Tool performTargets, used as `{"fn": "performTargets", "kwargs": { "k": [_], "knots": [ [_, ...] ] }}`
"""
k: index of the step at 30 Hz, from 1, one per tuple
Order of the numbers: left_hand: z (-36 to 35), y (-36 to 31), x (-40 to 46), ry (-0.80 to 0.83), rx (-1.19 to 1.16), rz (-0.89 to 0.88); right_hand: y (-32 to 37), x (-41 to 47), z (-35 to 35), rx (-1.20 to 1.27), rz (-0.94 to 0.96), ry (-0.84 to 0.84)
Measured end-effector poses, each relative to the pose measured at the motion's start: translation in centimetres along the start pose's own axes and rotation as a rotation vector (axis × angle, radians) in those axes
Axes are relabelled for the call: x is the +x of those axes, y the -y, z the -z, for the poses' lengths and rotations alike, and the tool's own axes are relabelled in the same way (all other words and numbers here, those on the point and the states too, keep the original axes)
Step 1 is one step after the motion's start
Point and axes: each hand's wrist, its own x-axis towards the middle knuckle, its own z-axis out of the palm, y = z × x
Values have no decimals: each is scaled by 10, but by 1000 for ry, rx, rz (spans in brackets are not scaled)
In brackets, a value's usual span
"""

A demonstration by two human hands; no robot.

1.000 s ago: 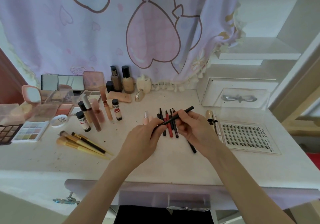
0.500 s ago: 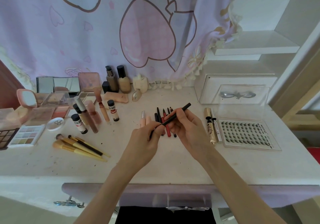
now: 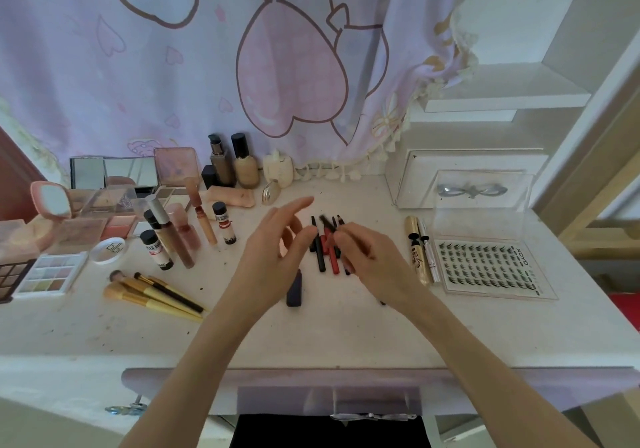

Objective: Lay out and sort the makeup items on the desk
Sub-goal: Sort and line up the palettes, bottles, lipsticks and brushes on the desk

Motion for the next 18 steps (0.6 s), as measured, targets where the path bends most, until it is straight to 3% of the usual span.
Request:
{"fn": "performTargets", "kwargs": {
  "k": [4, 11, 18],
  "knots": [
    [3, -9, 5, 51, -34, -49, -2, -6, 0, -127, 27, 84],
    [1, -12, 23, 106, -25, -11, -8, -5, 7, -181, 69, 46],
    [-15, -14, 60, 192, 10, -20, -6, 7, 28, -165, -51, 34]
  ]
}}
